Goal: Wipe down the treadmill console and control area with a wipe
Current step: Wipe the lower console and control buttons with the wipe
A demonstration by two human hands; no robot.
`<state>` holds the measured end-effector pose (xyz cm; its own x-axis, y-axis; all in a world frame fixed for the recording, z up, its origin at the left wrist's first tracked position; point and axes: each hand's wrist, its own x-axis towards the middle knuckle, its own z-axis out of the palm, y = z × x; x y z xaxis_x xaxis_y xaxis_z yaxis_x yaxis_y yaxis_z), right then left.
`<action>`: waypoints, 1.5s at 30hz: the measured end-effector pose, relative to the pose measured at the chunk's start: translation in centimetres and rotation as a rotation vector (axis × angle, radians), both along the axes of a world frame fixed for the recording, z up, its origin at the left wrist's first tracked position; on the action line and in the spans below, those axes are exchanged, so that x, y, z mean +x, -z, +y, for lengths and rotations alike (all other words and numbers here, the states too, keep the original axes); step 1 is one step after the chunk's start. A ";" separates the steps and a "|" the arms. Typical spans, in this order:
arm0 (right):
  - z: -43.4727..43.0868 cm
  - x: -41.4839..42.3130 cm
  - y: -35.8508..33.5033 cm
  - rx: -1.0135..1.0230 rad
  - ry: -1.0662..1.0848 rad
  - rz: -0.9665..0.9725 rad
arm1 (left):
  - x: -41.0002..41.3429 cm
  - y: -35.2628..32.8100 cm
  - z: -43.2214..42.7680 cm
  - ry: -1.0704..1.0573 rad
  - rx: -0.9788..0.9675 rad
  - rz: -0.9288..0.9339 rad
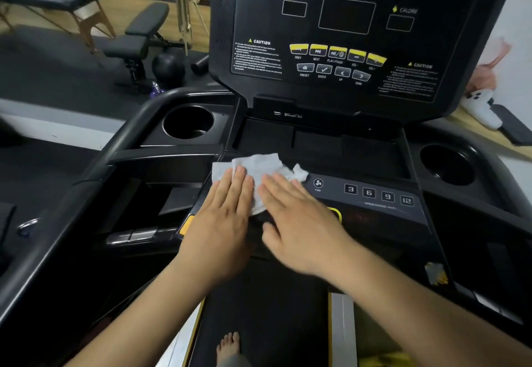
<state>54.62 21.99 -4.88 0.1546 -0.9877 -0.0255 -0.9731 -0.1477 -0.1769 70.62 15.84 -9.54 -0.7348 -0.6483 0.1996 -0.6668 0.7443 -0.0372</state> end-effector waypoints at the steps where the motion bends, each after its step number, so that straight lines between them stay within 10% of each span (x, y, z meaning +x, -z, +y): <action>1: -1.1 -0.1 -0.2 -0.004 0.017 0.000 | -0.2 -0.2 -0.3 -0.017 0.013 0.000; 14: -2.0 2.0 -0.4 0.036 -0.121 0.063 | 2.5 -0.2 0.7 -0.109 0.097 0.003; 28: -3.6 3.8 0.3 0.030 -0.271 -0.014 | 7.9 -3.0 -2.0 -0.134 0.657 0.430; 45: -2.7 2.2 1.3 -0.013 -0.282 0.103 | 7.3 -1.1 -0.8 -0.104 0.324 0.608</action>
<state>56.86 19.32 -6.23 0.4205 -0.9063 -0.0433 -0.9059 -0.4167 -0.0760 77.87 15.08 -8.40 -0.4848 -0.8056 0.3406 -0.5671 0.5860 0.5788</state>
